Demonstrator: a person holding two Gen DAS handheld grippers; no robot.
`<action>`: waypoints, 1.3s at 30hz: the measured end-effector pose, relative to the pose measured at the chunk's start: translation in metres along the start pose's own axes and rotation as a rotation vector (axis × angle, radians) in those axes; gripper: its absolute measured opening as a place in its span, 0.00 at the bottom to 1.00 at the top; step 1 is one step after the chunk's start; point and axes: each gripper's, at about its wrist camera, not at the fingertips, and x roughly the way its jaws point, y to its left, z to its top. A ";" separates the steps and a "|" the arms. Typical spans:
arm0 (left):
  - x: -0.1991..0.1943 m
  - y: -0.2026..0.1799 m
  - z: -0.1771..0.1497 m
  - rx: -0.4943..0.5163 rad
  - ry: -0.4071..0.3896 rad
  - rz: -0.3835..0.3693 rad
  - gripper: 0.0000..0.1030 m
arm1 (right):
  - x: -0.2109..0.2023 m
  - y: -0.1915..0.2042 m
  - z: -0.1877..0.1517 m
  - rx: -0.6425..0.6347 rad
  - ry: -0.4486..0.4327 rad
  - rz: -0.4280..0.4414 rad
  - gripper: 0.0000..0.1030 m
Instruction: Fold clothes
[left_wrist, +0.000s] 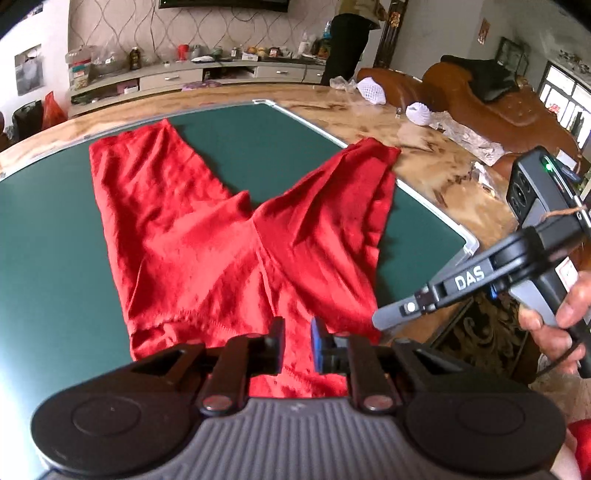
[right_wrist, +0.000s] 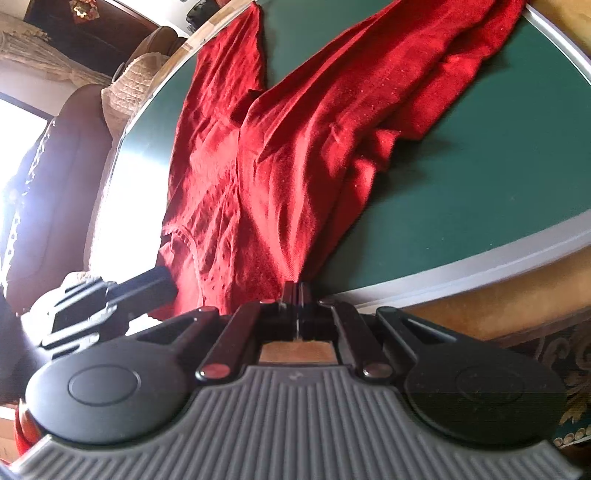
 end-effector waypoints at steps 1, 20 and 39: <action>0.002 0.000 0.003 -0.002 -0.005 0.000 0.18 | -0.001 -0.001 0.000 -0.001 0.003 0.003 0.03; 0.048 0.009 0.020 0.007 -0.005 0.064 0.32 | -0.111 -0.102 0.166 0.029 -0.300 -0.239 0.31; 0.058 0.007 0.012 0.010 0.001 0.092 0.33 | -0.106 -0.210 0.259 0.265 -0.418 -0.401 0.06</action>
